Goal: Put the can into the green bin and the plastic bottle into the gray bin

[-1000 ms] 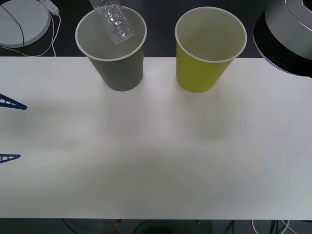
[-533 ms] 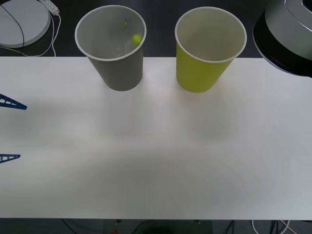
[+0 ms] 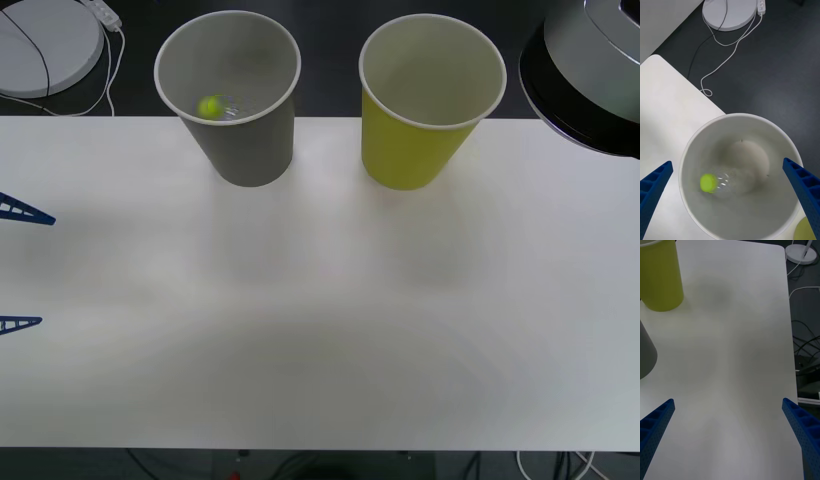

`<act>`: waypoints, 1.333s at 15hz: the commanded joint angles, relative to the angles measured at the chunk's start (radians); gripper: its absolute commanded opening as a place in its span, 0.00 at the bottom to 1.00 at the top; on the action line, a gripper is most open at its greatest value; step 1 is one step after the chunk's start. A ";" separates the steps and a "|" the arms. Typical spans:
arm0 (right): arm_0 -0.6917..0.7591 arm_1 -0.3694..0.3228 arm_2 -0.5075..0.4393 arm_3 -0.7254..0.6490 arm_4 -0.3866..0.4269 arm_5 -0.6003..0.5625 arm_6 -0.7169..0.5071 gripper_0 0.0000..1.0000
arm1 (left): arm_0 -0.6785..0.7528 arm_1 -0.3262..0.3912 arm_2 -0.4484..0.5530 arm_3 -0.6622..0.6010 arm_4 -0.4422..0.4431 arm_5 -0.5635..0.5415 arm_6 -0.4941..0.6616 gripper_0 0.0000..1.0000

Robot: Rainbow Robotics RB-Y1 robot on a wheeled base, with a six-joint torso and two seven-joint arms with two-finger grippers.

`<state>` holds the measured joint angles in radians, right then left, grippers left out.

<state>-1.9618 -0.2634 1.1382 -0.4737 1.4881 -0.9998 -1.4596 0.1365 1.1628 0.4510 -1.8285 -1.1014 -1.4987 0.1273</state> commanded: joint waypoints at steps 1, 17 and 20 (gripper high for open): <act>0.007 -0.017 0.000 -0.009 -0.022 0.000 0.051 1.00 | 0.000 0.000 0.000 0.000 0.000 0.000 0.000 1.00; 0.225 -0.332 -0.081 -0.503 -0.120 0.001 0.136 1.00 | 0.000 0.000 0.000 0.000 0.000 0.000 0.000 1.00; 0.276 -0.399 -0.095 -0.588 -0.172 0.013 0.185 1.00 | 0.000 0.000 0.000 0.000 0.000 0.000 0.000 1.00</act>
<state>-1.7011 -0.6441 1.0427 -1.0388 1.3364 -0.9929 -1.2960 0.1365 1.1628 0.4510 -1.8285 -1.1014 -1.4987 0.1273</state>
